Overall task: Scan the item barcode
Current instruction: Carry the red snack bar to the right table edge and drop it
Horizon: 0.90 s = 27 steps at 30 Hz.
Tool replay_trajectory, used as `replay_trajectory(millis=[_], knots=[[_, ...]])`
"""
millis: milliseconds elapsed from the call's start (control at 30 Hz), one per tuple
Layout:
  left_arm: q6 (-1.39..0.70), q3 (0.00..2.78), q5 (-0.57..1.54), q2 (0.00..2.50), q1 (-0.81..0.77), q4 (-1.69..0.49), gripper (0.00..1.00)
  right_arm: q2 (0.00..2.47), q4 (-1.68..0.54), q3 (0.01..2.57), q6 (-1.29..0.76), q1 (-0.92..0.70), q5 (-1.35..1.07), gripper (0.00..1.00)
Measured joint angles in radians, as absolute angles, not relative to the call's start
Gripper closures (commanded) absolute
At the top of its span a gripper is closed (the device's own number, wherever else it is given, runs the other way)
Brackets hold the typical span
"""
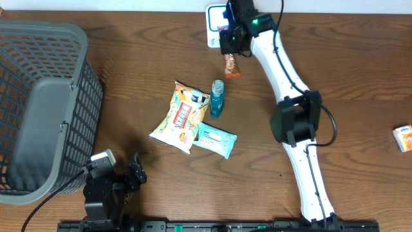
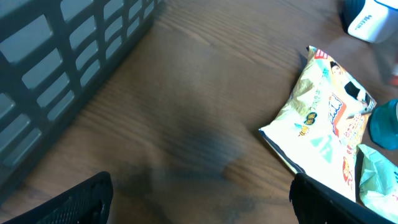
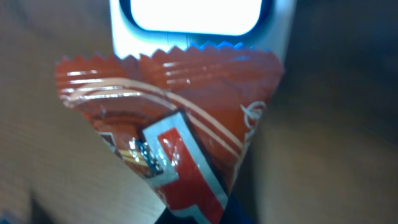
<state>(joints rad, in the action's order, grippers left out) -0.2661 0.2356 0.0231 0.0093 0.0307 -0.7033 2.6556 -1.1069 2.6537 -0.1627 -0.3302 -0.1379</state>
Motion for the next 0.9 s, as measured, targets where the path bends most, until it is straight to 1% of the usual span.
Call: replay_trajectory(millis=[133, 233, 333, 400, 500, 600, 767, 900], knots=[[-0.266, 0.236, 0.023, 0.009, 0.031, -0.703, 0.09, 2.538, -1.282, 2.654, -0.095, -0.292, -0.138, 0.99], [-0.266, 0.236, 0.023, 0.009, 0.031, -0.704, 0.09, 2.446, -1.371, 2.67, -0.07, -0.22, -0.084, 0.99], [-0.266, 0.236, 0.023, 0.009, 0.031, -0.704, 0.09, 2.396, -1.413, 2.686, -0.067, -0.121, 0.044, 0.99], [-0.266, 0.236, 0.023, 0.009, 0.031, -0.703, 0.09, 2.391, -1.427, 2.688, -0.076, -0.045, 0.175, 0.99], [-0.266, 0.236, 0.023, 0.009, 0.031, -0.703, 0.09, 2.416, -1.431, 2.678, -0.092, 0.066, 0.379, 0.99], [-0.266, 0.236, 0.023, 0.009, 0.031, -0.703, 0.09, 2.454, -1.394, 2.657, -0.102, 0.15, 0.522, 0.99], [-0.266, 0.236, 0.023, 0.009, 0.031, -0.703, 0.09, 2.509, -1.279, 2.587, -0.142, 0.279, 0.628, 0.98], [-0.266, 0.236, 0.023, 0.009, 0.031, -0.703, 0.09, 2.52, -1.24, 2.486, -0.156, 0.371, 0.667, 0.92]])
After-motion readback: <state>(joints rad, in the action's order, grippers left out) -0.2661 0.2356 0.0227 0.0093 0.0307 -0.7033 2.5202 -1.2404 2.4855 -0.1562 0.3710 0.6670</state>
